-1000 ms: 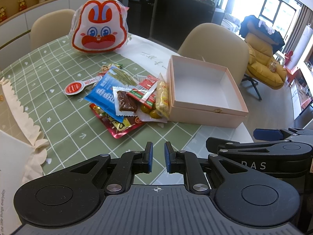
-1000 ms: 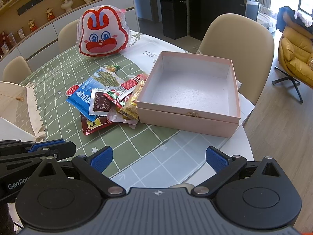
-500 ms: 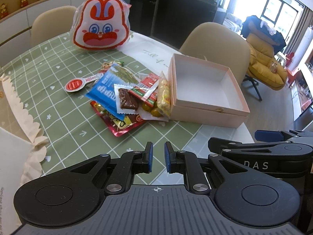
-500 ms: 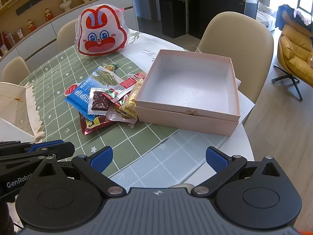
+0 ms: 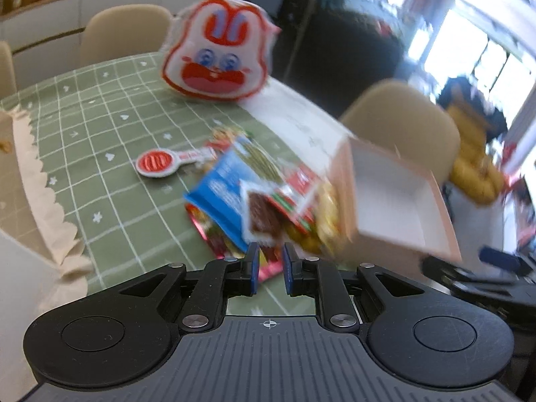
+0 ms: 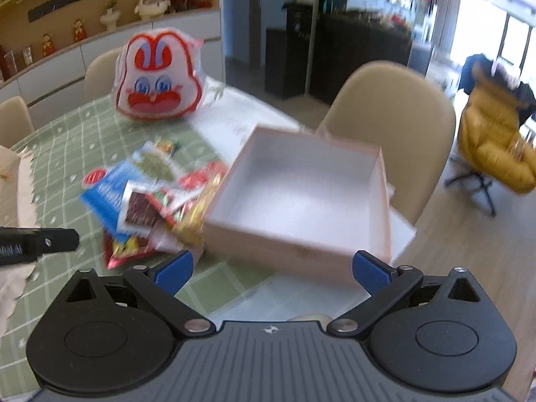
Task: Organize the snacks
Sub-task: 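Reach into the pile and grasp the blue seaweed packet with the left tool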
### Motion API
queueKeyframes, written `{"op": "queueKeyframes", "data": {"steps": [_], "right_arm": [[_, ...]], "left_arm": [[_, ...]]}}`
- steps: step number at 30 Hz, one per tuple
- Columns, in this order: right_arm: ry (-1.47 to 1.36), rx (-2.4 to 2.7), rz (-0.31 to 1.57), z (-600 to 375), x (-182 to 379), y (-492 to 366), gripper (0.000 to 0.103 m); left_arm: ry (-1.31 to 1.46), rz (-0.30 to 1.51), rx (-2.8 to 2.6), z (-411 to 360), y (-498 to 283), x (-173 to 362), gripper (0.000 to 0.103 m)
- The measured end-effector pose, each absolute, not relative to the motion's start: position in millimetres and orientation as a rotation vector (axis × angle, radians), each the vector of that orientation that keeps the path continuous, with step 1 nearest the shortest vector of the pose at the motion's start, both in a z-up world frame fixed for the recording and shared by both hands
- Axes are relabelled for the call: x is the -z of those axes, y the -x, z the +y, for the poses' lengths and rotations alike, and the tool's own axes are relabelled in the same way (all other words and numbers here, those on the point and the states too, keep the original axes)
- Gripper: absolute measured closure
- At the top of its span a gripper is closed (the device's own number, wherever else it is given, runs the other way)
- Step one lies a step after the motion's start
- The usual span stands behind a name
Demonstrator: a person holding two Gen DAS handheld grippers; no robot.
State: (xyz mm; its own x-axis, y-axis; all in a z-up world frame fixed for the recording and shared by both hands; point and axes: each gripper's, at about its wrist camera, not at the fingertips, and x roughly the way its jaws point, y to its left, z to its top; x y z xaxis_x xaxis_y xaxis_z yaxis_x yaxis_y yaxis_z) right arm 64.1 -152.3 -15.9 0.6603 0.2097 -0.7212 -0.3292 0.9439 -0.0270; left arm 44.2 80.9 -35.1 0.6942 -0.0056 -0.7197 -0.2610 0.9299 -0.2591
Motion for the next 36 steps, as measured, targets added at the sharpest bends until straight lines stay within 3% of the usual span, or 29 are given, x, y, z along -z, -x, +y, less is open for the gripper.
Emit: {"op": "queueKeyframes", "data": {"steps": [4,11,17,22,31,36], "right_arm": [[0.185,-0.371,0.718,-144,24,-72,0.001],[0.197,-0.495,0.792,-122,54,-73,0.001],[0.169,-0.573,0.869,-112,74,-71,0.001],[0.16,-0.596,0.904,-117,83,-73,0.001],[0.093,-0.58,1.017,-127,110,-81,0.001],[0.032,-0.576,1.052,-136,116,-83,0.001]], "left_arm": [[0.417,0.808,-0.232,115,-61,60,0.085],[0.44,0.609,-0.256,148,-89,55,0.085],[0.49,0.762,-0.178,163,-130,77,0.085],[0.468,0.845,-0.056,155,-128,86,0.079],[0.426,0.838,0.009,136,-127,90,0.079],[0.576,0.826,-0.013,148,-133,107,0.077]]}}
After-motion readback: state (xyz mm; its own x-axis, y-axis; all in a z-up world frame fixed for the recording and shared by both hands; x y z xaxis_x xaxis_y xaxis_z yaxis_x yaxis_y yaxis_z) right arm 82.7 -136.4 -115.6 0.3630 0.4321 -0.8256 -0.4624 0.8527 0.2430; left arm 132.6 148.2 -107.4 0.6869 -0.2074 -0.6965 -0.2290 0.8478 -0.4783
